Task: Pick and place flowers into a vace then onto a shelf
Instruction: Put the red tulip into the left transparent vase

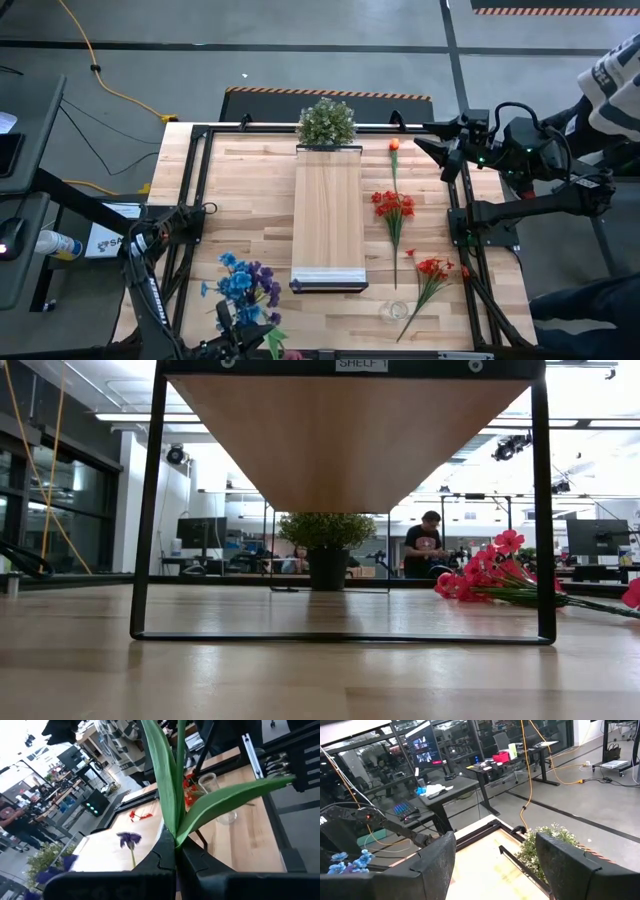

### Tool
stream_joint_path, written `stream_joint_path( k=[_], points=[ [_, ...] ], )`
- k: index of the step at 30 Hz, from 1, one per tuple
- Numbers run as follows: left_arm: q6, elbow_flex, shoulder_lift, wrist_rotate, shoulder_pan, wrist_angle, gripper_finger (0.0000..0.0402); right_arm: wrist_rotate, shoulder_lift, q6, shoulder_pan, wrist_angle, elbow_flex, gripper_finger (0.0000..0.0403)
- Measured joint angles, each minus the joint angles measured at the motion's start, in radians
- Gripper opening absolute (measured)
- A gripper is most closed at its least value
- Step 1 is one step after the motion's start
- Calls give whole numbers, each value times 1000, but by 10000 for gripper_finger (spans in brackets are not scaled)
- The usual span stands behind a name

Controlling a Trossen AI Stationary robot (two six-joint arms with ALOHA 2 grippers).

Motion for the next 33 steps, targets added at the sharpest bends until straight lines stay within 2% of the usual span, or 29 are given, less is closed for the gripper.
stream_joint_path(
  k=[10,23,29,33],
  points=[
    [-29,1,-5,3,1,6,30,10,0,0,0,0,0,262],
    [-58,1,-11,89,2,-5,30,7,0,0,0,0,0,262],
    [-234,1,-11,135,3,-99,30,7,0,0,0,0,0,262],
    [-261,1,-11,135,3,-128,30,7,0,0,0,0,0,262]
  ],
)
